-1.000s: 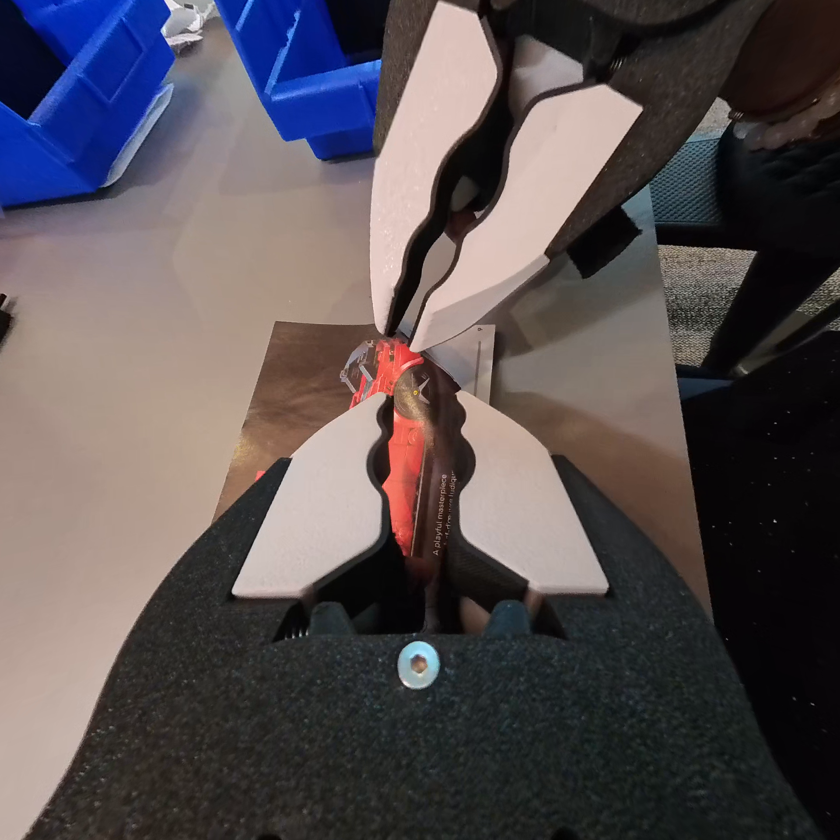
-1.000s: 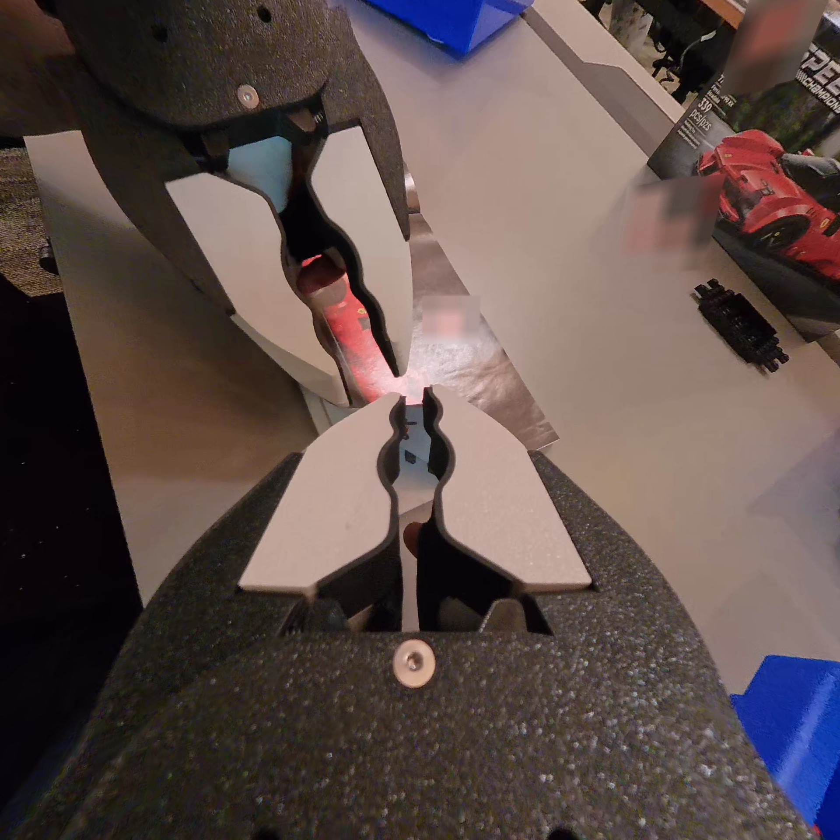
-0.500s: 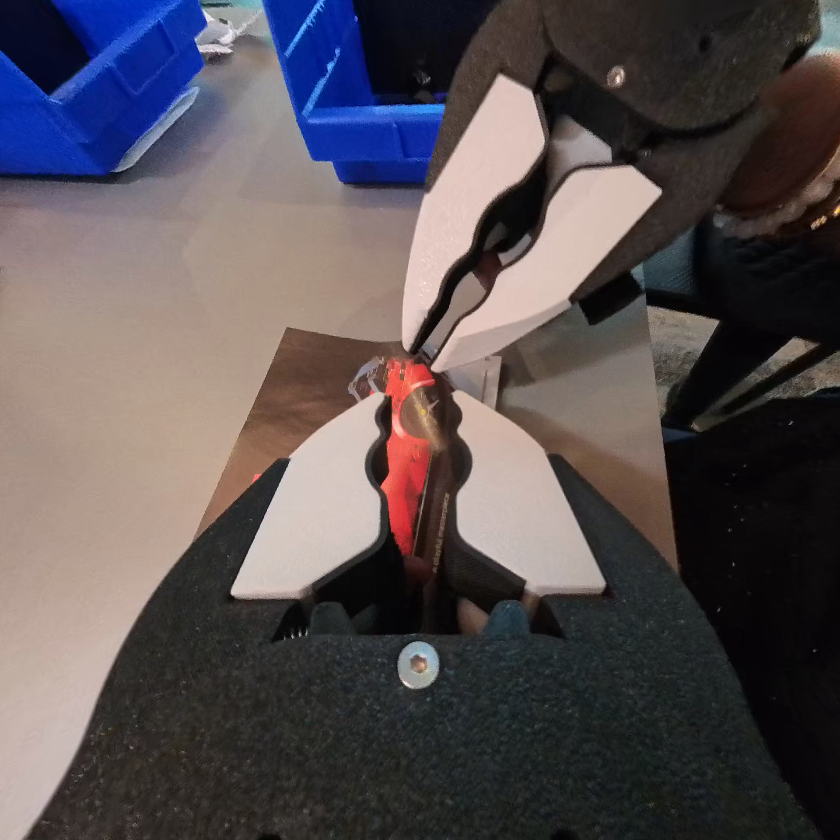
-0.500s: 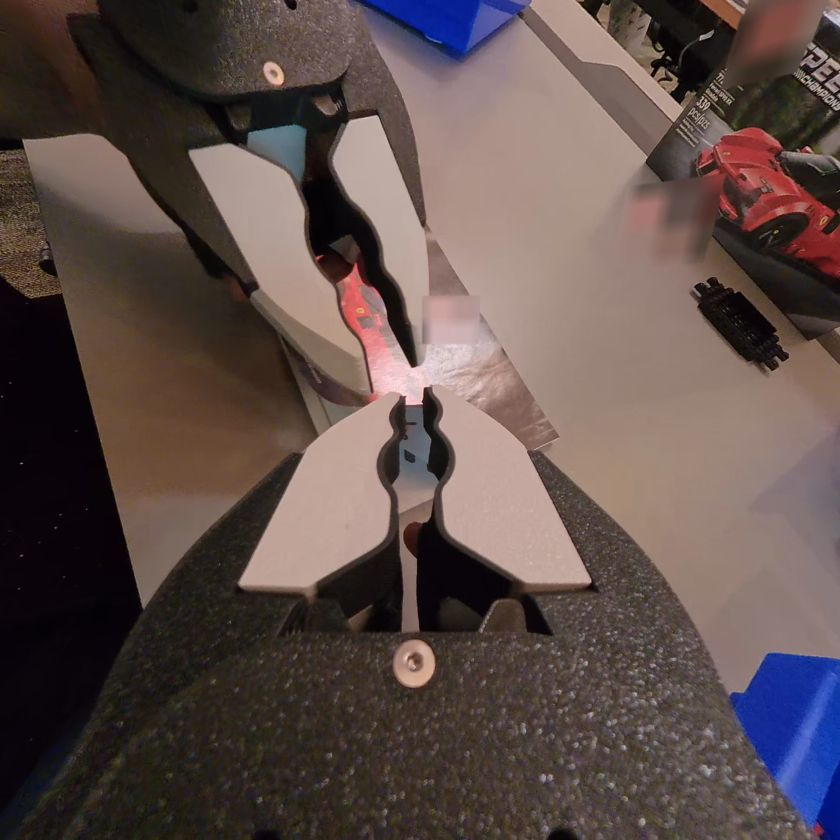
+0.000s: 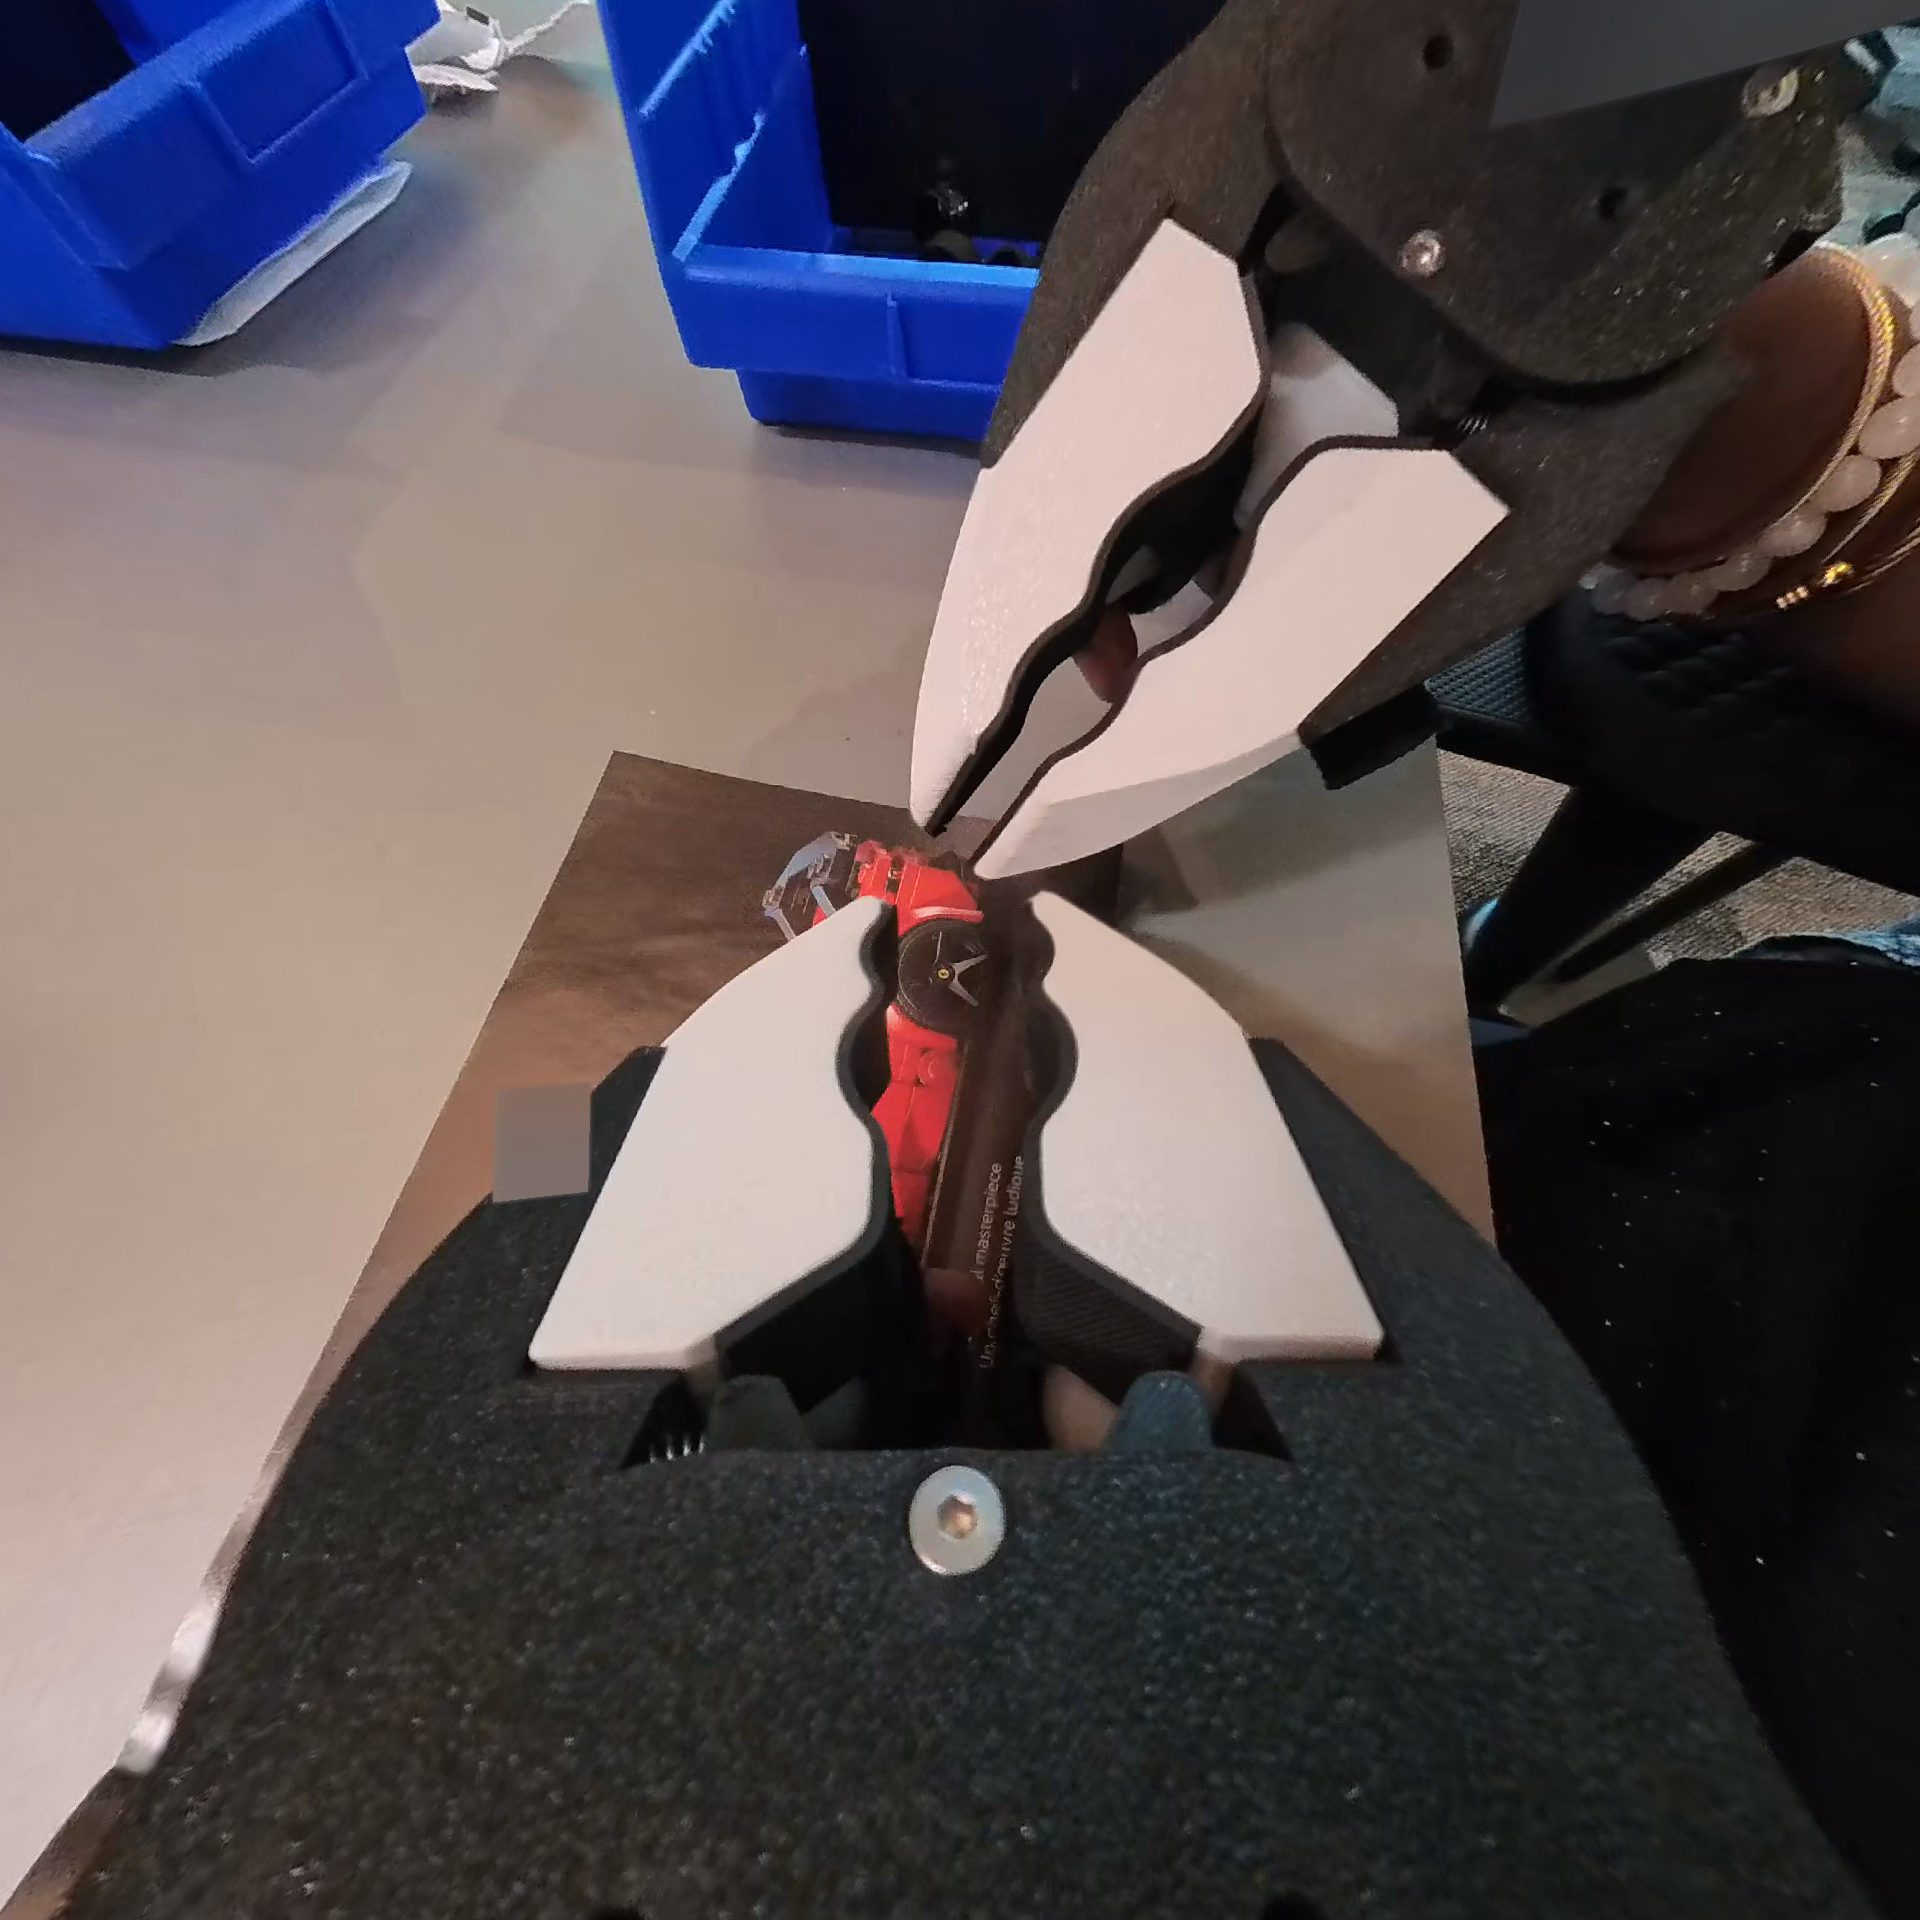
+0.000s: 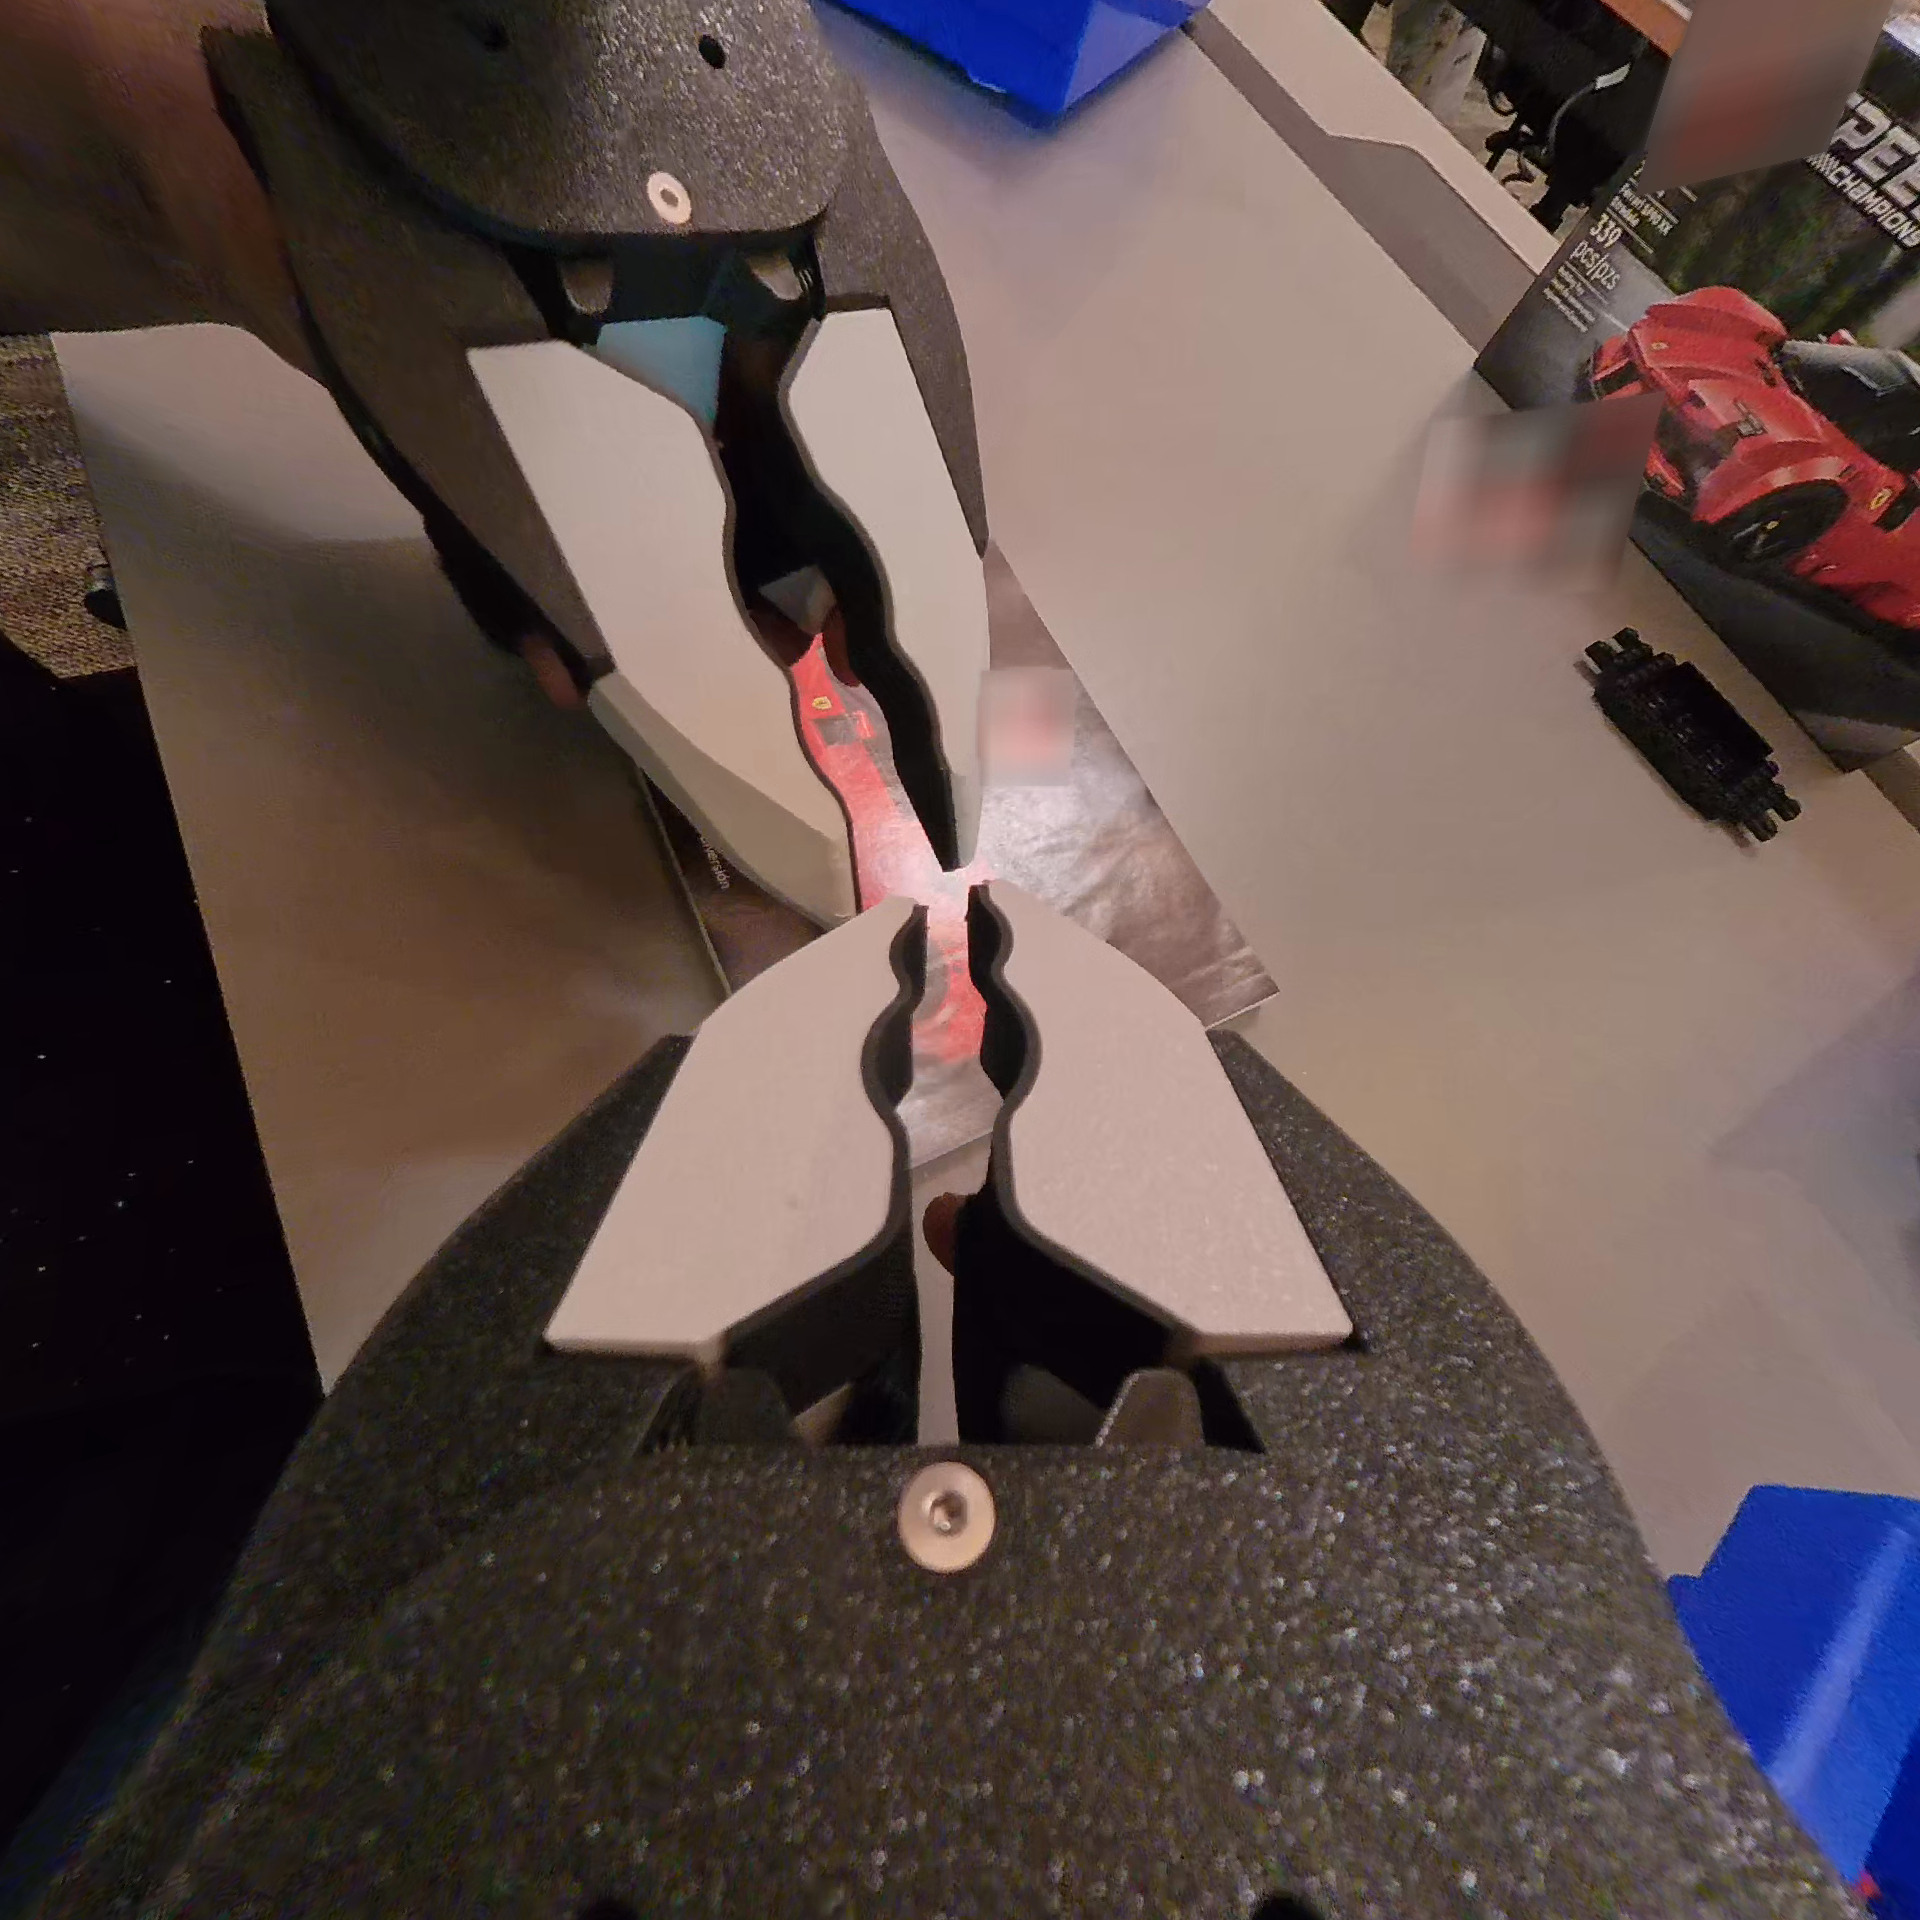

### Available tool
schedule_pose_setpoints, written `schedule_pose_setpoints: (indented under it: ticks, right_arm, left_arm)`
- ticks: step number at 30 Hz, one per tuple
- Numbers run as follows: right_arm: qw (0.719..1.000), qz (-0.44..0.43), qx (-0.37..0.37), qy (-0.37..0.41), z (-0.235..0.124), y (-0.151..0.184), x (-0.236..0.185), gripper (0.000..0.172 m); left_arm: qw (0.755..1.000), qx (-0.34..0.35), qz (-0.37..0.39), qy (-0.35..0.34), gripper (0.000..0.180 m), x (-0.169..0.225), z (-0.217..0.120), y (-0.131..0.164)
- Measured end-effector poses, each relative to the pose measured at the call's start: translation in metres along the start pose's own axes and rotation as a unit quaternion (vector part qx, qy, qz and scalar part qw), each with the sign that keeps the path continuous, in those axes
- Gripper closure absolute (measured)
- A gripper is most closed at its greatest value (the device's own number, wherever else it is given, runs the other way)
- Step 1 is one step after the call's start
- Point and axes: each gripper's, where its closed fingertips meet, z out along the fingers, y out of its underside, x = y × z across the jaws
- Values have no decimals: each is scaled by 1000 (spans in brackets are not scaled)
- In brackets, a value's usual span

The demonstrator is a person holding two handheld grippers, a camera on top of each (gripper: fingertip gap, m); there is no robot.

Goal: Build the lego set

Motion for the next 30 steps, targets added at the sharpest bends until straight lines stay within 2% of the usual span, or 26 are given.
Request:
schedule_pose_setpoints:
  ticks: [5,8,10,12,15,20,30]
  right_arm:
    - [1000,-6,-14,-2,-2,4,0,164]
    - [996,-10,-73,-47,-11,19,-11,162]
    - [992,-9,-111,-62,-17,29,-17,157]
    - [989,-9,-133,-71,-19,36,-20,152]
    - [985,-9,-154,-76,-19,44,-22,147]
    - [985,-6,-153,-74,-19,44,-20,145]
    - [992,15,-116,-47,-20,34,-8,148]
  left_arm:
    - [1000,-9,12,9,157,4,1,2]
    - [996,-46,63,31,142,17,4,13]
    - [991,-82,105,8,135,16,9,22]
    - [986,-104,131,-8,136,14,13,29]
    - [988,-83,126,-24,139,9,11,22]
    - [994,-59,95,-18,141,6,7,16]
    - [995,-52,84,-10,141,6,5,15]
